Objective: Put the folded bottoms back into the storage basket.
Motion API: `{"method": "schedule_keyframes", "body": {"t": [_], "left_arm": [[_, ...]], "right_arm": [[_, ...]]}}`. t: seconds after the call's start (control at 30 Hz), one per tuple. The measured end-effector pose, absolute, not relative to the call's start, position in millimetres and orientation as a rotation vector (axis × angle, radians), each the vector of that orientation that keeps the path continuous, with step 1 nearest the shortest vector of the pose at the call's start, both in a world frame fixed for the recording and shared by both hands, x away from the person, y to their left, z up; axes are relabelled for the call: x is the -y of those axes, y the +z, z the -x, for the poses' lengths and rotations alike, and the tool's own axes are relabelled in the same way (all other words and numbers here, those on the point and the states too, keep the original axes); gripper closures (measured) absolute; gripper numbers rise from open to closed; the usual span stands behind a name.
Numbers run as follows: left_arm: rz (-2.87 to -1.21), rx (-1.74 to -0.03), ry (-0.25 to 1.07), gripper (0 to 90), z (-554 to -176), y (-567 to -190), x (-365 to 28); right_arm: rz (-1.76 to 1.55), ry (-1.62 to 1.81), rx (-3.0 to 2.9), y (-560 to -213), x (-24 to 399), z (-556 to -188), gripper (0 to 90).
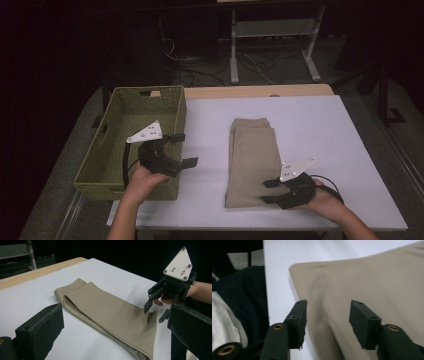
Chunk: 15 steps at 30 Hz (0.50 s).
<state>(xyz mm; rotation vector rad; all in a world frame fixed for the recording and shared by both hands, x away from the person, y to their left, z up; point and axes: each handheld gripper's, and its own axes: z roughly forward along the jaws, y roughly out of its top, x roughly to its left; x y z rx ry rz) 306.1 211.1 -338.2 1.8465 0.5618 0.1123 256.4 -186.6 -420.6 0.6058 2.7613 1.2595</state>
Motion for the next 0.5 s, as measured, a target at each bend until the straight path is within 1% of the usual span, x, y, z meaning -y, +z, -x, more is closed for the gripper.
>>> {"method": "schedule_keyframes", "body": {"t": [0.33, 0.43, 0.5], "left_arm": [[-1.845, -0.563, 0.108, 0.5, -307, -338, -211], [-1.845, -0.564, 0.11, 0.5, -307, -338, -211], [-1.843, -0.566, 0.113, 0.5, -306, -338, -212]], "right_arm": [[-0.758, 1.228, -2.66, -422, 217, -248, 35.2], [-0.852, 1.255, -2.62, -424, 231, -246, 32.3], [-0.865, 1.259, -2.614, -424, 234, -245, 31.9]]}}
